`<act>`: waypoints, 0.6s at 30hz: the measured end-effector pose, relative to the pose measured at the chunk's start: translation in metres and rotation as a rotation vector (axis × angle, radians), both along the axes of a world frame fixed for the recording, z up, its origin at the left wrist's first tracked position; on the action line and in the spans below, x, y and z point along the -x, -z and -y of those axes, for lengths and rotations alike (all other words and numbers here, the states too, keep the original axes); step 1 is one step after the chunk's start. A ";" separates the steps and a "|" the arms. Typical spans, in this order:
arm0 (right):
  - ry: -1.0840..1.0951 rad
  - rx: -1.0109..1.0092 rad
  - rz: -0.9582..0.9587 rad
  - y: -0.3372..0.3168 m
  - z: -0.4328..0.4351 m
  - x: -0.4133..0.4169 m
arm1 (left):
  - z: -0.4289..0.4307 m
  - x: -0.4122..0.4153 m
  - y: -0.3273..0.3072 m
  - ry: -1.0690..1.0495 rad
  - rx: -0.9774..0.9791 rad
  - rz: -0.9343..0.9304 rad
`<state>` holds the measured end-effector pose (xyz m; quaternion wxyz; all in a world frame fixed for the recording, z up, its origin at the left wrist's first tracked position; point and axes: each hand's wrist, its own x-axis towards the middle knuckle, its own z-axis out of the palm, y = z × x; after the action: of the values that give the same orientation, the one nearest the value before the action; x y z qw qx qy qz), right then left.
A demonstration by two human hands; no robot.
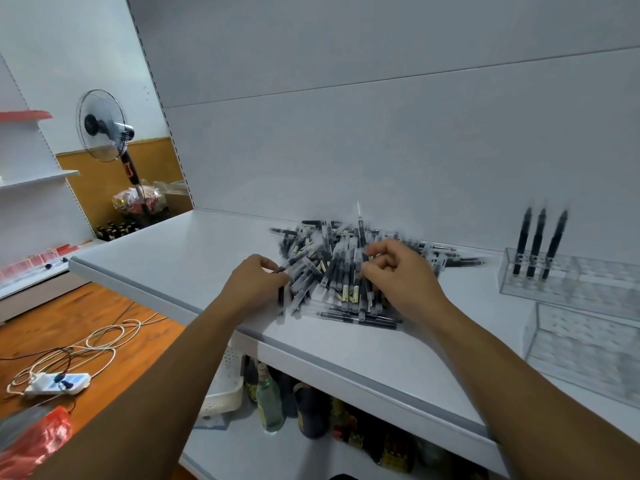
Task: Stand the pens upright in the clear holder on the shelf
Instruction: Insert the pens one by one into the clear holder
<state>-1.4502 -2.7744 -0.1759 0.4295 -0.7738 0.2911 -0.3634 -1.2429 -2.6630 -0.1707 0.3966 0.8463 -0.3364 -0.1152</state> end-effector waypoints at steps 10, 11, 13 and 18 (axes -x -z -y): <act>0.030 -0.016 0.050 -0.022 0.000 0.006 | 0.022 0.034 -0.030 0.186 0.524 -0.219; 0.038 0.018 0.037 -0.030 0.002 0.011 | 0.029 0.043 -0.033 0.221 0.565 -0.242; 0.057 0.050 0.033 -0.046 0.007 0.025 | 0.044 0.060 -0.038 0.278 0.620 -0.274; 0.139 0.095 0.020 -0.074 0.024 0.077 | 0.089 0.109 -0.038 0.427 0.693 -0.425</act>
<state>-1.5267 -2.7981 -0.1016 0.3689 -0.7675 0.3225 -0.4134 -1.3517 -2.7523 -0.1326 0.6838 0.5331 -0.4332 -0.2461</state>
